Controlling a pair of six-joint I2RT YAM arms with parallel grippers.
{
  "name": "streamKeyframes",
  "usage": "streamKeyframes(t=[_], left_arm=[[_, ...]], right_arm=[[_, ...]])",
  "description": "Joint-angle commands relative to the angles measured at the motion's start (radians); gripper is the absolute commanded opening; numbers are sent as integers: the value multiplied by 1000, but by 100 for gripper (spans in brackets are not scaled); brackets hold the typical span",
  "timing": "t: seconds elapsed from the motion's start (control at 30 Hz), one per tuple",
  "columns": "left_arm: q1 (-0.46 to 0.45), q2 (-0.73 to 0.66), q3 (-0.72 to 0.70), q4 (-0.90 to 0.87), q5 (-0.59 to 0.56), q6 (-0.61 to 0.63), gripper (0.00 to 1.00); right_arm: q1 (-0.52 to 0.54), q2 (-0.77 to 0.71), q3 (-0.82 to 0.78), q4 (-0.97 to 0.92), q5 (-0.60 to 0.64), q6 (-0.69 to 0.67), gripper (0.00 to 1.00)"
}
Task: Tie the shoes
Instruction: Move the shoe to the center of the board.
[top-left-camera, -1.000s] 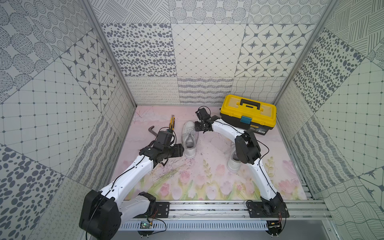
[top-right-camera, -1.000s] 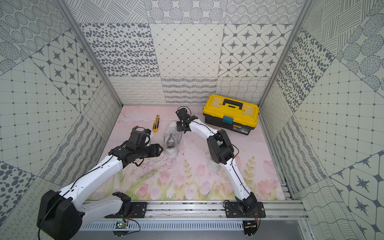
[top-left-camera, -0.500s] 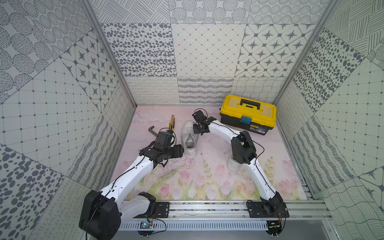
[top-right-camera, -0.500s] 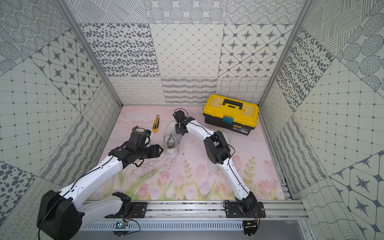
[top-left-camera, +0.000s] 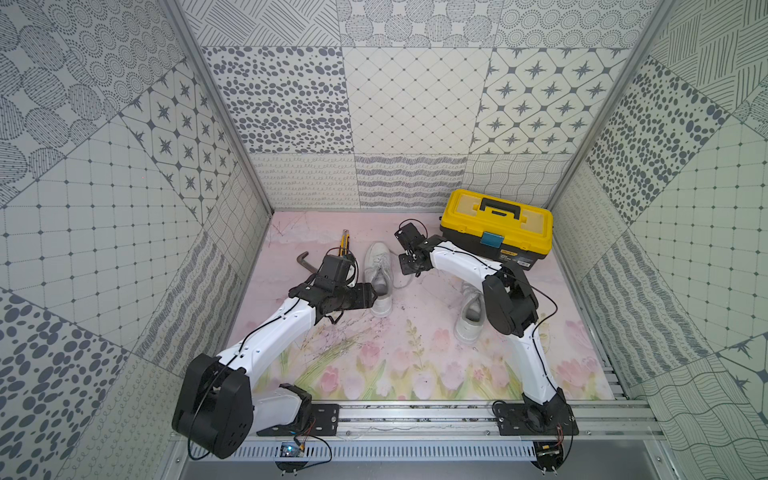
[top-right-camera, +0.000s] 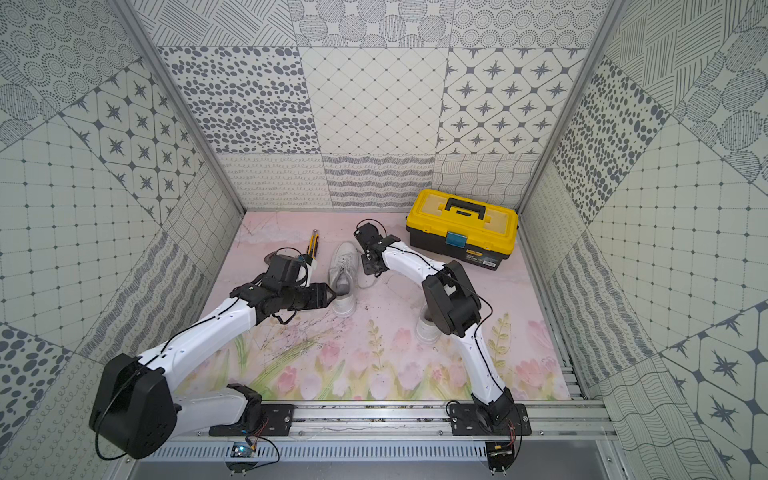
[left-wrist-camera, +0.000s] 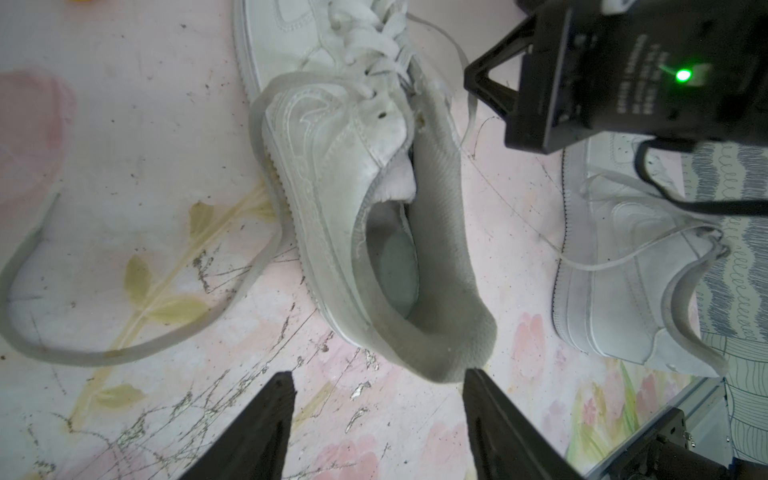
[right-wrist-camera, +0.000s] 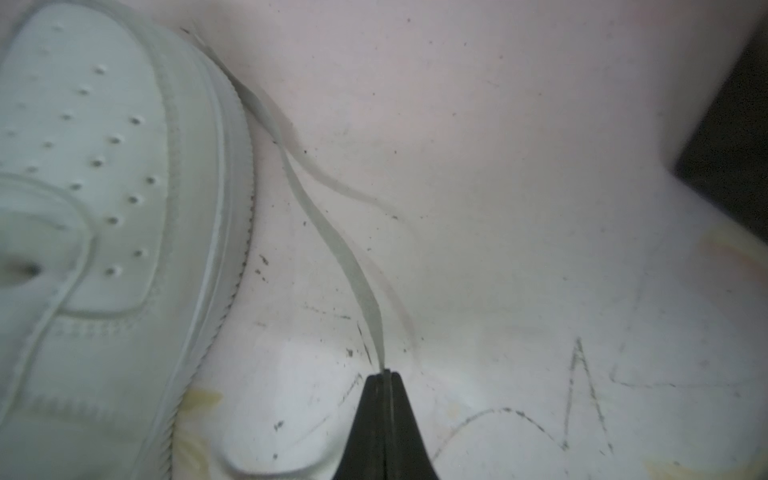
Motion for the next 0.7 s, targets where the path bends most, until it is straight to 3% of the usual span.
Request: streamKeyframes(t=[0.0, 0.13, 0.33, 0.67], left_arm=[[1, 83, 64, 79, 36, 15, 69], [1, 175, 114, 72, 2, 37, 63], [-2, 278, 145, 71, 38, 20, 41], [-48, 242, 69, 76, 14, -59, 7]], right_arm=[[-5, -123, -101, 63, 47, -16, 0], [-7, -215, -220, 78, 69, -9, 0], [-10, -322, -369, 103, 110, -2, 0], [-13, -467, -522, 103, 137, 2, 0]])
